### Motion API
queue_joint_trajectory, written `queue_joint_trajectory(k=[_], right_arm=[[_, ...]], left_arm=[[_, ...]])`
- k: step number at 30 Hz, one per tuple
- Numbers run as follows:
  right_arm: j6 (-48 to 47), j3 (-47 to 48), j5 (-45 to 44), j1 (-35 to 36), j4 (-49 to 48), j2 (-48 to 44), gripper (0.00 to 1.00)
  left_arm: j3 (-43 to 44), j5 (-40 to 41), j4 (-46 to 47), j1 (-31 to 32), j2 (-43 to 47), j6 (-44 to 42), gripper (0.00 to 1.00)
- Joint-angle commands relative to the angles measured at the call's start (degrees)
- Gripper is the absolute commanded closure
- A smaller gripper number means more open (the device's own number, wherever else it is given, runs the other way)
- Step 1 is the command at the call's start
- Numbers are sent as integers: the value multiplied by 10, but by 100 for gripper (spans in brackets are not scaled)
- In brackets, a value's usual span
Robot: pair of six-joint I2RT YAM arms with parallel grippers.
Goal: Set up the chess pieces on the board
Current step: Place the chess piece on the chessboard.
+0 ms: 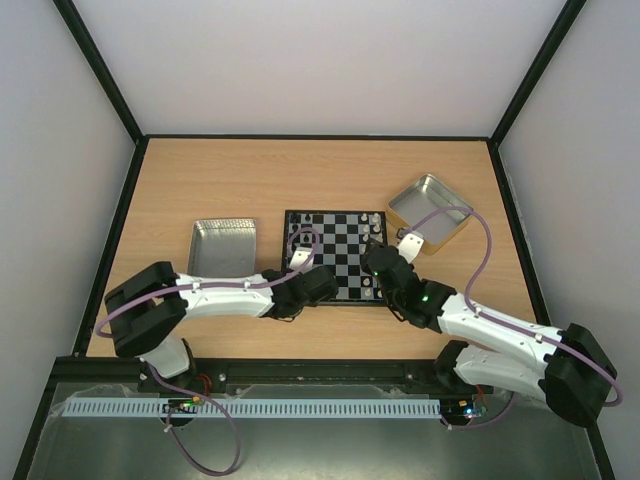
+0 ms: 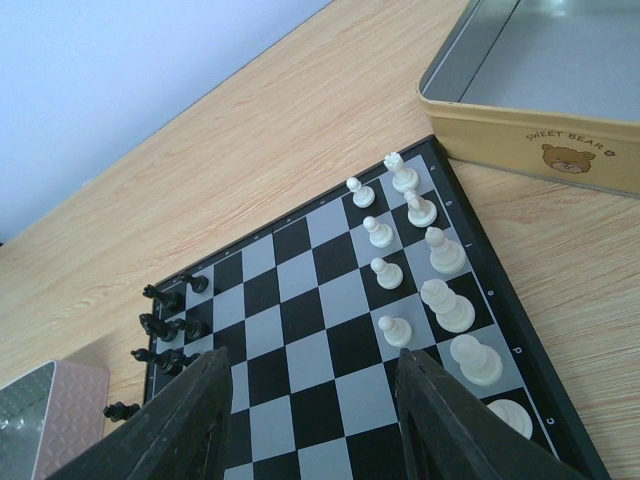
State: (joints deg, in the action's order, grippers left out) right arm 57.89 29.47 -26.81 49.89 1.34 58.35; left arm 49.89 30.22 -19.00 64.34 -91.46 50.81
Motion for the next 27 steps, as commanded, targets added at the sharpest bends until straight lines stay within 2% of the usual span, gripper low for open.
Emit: queue_joint_trajectory(k=[1, 10, 19, 27], right_arm=[[9, -6, -35, -1, 15, -13, 56], [7, -5, -33, -2, 12, -8, 56], [6, -6, -32, -2, 11, -6, 56], [6, -5, -28, -2, 9, -4, 56]], left_arm=[[18, 11, -18, 3, -24, 9, 96], [26, 8, -19, 3, -38, 3, 92], [14, -4, -18, 3, -21, 5, 82], [16, -7, -12, 3, 16, -4, 77]])
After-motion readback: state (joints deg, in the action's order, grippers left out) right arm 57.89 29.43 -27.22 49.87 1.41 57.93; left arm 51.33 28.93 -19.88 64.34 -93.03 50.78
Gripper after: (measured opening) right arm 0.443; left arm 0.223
